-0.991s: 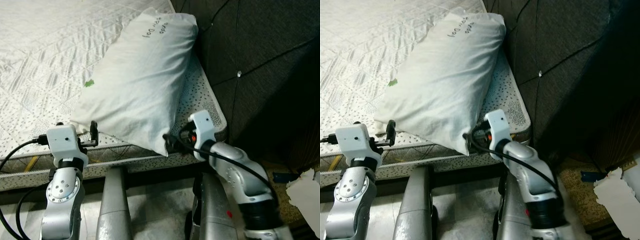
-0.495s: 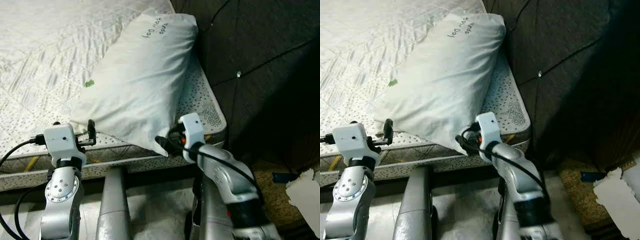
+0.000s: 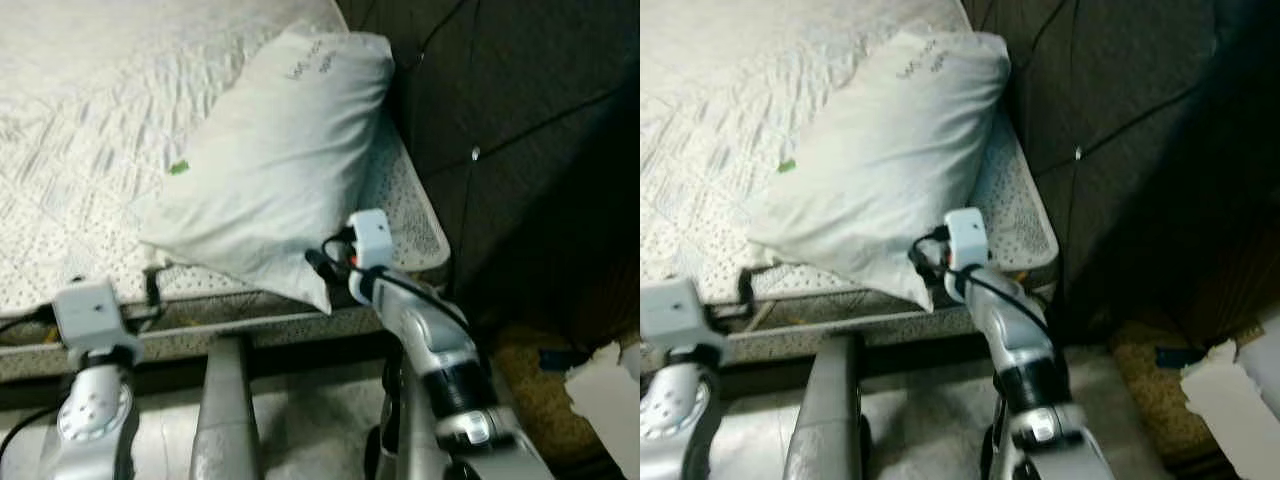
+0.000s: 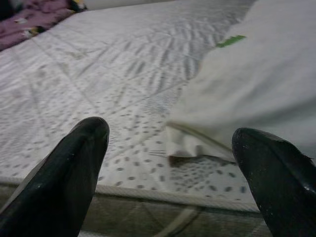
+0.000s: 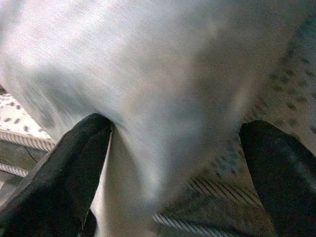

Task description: Clean up the room

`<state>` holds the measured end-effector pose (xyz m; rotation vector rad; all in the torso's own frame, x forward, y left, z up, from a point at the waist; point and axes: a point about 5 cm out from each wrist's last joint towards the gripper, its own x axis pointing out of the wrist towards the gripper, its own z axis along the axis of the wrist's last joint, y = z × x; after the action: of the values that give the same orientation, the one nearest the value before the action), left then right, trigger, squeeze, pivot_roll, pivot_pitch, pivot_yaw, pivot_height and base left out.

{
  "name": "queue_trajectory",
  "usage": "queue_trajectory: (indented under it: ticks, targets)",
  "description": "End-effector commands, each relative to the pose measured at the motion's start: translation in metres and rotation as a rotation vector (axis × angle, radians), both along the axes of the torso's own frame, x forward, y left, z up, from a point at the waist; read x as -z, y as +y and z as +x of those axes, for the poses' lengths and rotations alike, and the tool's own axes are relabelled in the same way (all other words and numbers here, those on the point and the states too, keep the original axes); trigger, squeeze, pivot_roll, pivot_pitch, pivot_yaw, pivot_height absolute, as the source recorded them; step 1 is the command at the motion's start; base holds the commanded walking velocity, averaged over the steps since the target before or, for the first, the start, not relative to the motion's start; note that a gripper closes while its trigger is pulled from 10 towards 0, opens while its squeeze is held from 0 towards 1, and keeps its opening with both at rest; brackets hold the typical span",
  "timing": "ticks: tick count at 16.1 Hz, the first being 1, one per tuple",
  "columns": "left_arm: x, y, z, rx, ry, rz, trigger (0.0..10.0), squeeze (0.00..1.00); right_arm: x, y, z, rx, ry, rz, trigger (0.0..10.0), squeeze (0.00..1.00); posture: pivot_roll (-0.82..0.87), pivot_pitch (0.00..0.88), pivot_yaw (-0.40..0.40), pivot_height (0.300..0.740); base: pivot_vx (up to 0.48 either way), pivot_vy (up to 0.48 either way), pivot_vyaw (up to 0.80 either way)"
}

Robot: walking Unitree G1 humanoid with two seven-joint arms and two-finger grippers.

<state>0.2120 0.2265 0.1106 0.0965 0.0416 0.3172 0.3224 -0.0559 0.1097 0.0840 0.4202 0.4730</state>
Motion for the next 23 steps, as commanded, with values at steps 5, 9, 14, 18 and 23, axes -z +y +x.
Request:
queue_trajectory:
  ticks: [5,9,14,18,23]
  targets:
    - [-0.009,0.007,-0.002,-0.039,-0.027,0.028,10.0,0.0,-0.009,0.02,0.014,-0.012,-0.059,0.045,0.0,0.0,0.24,0.094,-0.006,0.526,0.0,0.0,0.0]
    - [-0.008,0.005,0.005,-0.039,-0.036,0.017,10.0,0.0,-0.004,0.017,0.023,0.021,-0.028,0.064,0.0,0.0,0.23,0.072,-0.01,0.526,0.0,0.0,0.0]
    - [-0.01,0.0,0.016,-0.041,-0.057,-0.001,10.0,0.0,0.002,0.02,0.025,0.019,-0.022,0.056,0.0,0.0,0.22,0.049,-0.02,0.526,0.0,0.0,0.0]
    - [-0.012,-0.004,0.03,-0.02,-0.078,-0.011,10.0,0.0,0.001,-0.002,0.041,0.099,-0.042,0.018,0.0,0.0,0.19,0.015,0.0,0.526,0.0,0.0,0.0]
    - [-0.012,-0.019,0.05,0.016,-0.103,-0.049,10.0,0.0,-0.043,-0.068,0.077,0.352,-0.167,-0.006,0.0,0.0,0.14,0.0,0.002,0.526,0.0,0.0,0.0]
